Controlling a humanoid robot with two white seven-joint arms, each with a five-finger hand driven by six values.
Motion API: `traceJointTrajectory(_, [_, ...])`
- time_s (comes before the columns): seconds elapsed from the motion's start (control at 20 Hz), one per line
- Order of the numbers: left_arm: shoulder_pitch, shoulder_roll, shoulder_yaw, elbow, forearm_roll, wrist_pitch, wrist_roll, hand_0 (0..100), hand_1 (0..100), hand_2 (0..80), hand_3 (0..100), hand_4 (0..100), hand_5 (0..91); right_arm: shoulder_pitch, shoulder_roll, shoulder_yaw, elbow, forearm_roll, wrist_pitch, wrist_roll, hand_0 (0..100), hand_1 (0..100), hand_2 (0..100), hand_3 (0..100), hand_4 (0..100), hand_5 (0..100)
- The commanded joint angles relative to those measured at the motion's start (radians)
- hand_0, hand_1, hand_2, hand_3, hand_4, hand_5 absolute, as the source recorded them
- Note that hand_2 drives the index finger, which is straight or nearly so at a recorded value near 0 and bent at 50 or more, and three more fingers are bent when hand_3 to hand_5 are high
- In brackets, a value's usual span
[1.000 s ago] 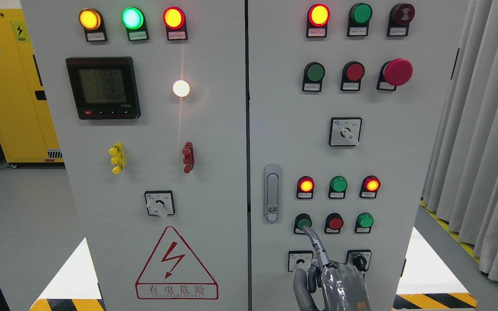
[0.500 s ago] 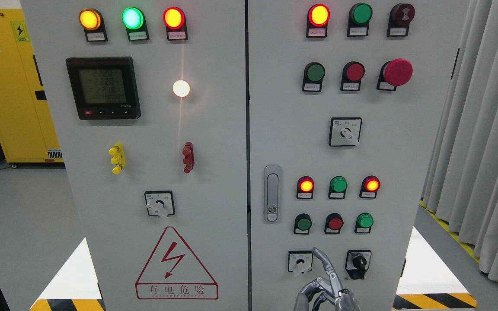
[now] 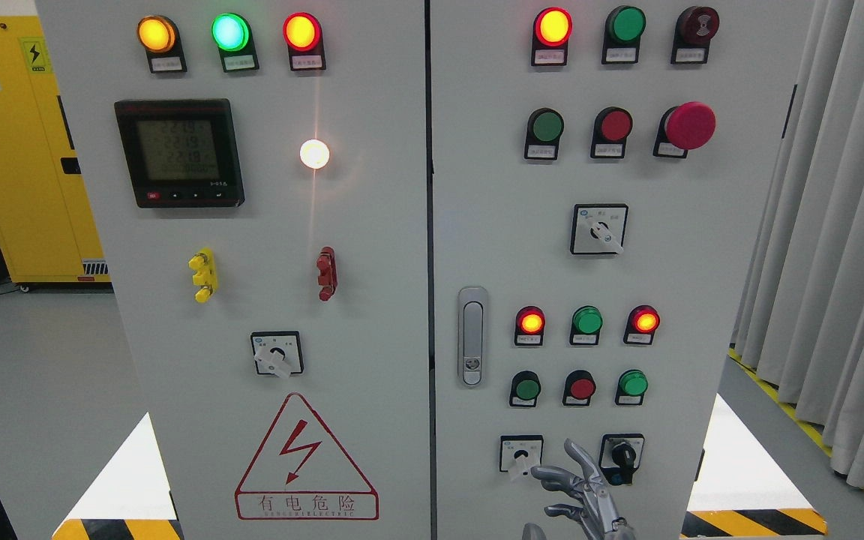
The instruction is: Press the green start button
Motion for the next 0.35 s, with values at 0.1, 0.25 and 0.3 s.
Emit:
traceJointTrajectory(0.1, [0.000, 0.000, -0.001, 0.000, 0.000, 0.000, -0.001, 12, 56, 0.0, 0, 0, 0.0, 0.007, -0.001, 0.036, -0.020, -0.021, -0.001, 0.019, 59, 65, 0, 0, 0, 0])
traceJointTrajectory(0.25, [0.000, 0.000, 0.001, 0.000, 0.000, 0.000, -0.001, 12, 56, 0.0, 0, 0, 0.0, 0.009, -0.001, 0.037, -0.020, -0.021, -0.001, 0.020, 59, 65, 0, 0, 0, 0])
traceJointTrajectory(0.3, [0.000, 0.000, -0.001, 0.000, 0.000, 0.000, -0.001, 12, 56, 0.0, 0, 0, 0.0, 0.009, -0.001, 0.039, -0.018, -0.021, 0.000, 0.020, 59, 65, 0, 0, 0, 0])
